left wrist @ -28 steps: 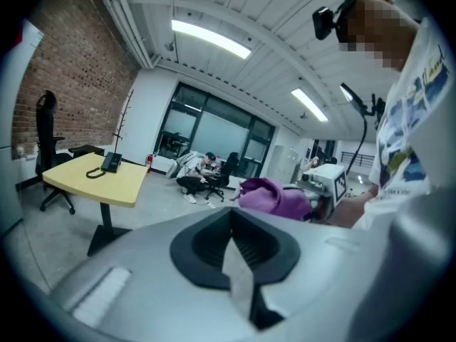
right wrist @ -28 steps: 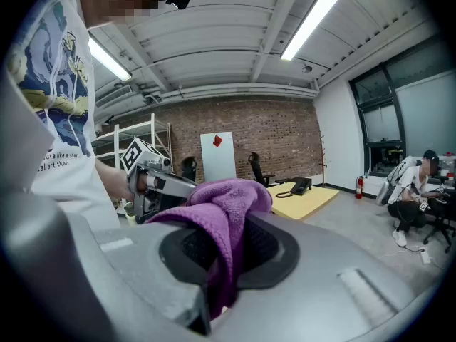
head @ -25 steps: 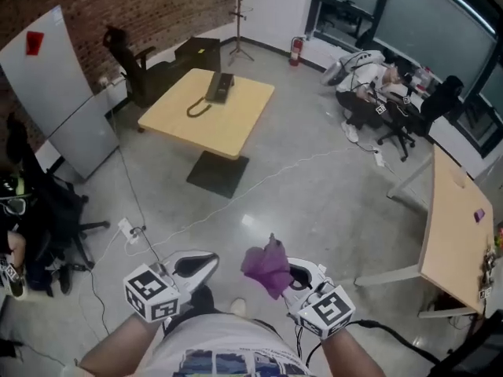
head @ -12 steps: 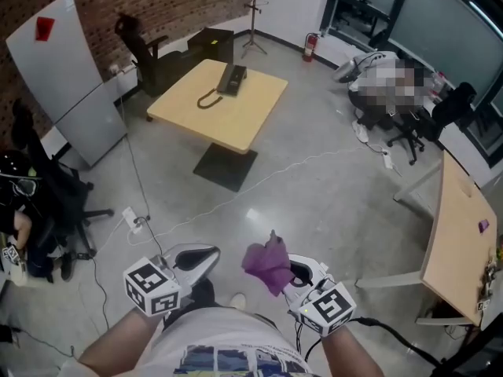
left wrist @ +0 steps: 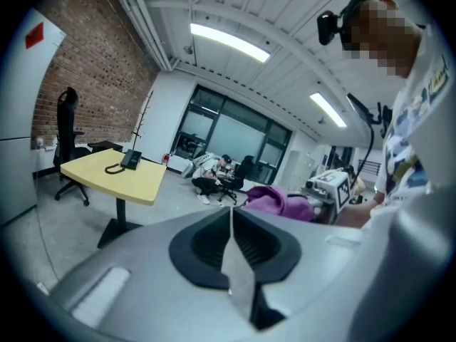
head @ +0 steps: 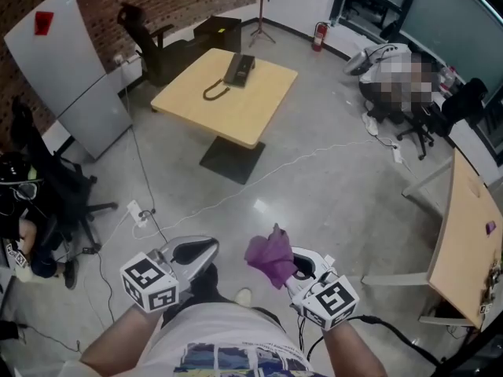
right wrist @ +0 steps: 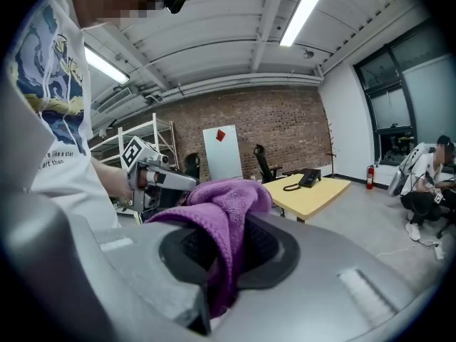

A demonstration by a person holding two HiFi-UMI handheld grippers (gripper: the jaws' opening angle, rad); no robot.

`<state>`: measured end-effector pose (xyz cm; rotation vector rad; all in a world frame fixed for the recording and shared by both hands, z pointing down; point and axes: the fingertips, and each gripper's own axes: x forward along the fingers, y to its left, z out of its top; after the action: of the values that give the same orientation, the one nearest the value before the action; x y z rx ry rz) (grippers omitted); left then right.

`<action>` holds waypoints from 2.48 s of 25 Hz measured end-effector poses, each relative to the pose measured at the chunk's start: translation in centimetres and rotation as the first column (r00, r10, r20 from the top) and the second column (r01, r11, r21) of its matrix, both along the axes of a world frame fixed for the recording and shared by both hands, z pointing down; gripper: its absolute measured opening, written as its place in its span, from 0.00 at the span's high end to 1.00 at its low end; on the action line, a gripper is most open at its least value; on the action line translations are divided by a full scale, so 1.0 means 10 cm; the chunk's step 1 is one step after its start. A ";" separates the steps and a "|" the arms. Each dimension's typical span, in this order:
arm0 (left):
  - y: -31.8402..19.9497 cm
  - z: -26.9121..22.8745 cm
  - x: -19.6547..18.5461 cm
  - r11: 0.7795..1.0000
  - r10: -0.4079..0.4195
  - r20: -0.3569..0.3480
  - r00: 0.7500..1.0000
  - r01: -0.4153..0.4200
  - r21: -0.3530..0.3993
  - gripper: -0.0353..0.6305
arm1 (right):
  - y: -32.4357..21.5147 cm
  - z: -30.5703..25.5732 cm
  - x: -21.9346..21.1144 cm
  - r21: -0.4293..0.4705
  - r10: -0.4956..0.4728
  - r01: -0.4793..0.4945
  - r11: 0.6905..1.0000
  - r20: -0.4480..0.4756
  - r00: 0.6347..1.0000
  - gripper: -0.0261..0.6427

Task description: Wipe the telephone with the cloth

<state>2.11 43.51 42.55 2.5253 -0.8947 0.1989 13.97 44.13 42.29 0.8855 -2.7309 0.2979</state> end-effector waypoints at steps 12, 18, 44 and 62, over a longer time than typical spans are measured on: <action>-1.01 0.07 -0.14 0.999 0.045 -0.045 0.998 -0.045 -0.003 0.91 | -0.96 -0.02 -0.23 -0.009 0.045 -0.046 0.999 -0.041 0.998 0.90; -1.61 0.07 -0.57 0.998 0.066 -0.036 0.997 -0.065 0.007 0.94 | -1.60 -0.07 -0.71 -0.008 0.054 -0.055 0.998 -0.047 0.997 0.90; -3.86 0.35 -0.77 0.996 -0.056 0.057 0.997 0.059 -0.068 0.91 | -3.88 0.09 -0.69 -0.032 0.001 -0.002 0.999 -0.051 0.999 0.90; -5.94 1.24 -0.93 0.961 0.120 0.038 0.992 -0.107 -0.256 0.83 | -4.83 0.41 -0.54 -0.112 0.266 -0.277 0.954 -0.101 0.959 0.90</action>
<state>-7.15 -15.85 54.98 2.3417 -0.6950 0.3930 8.56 -4.19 46.38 1.2096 -2.4800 0.4671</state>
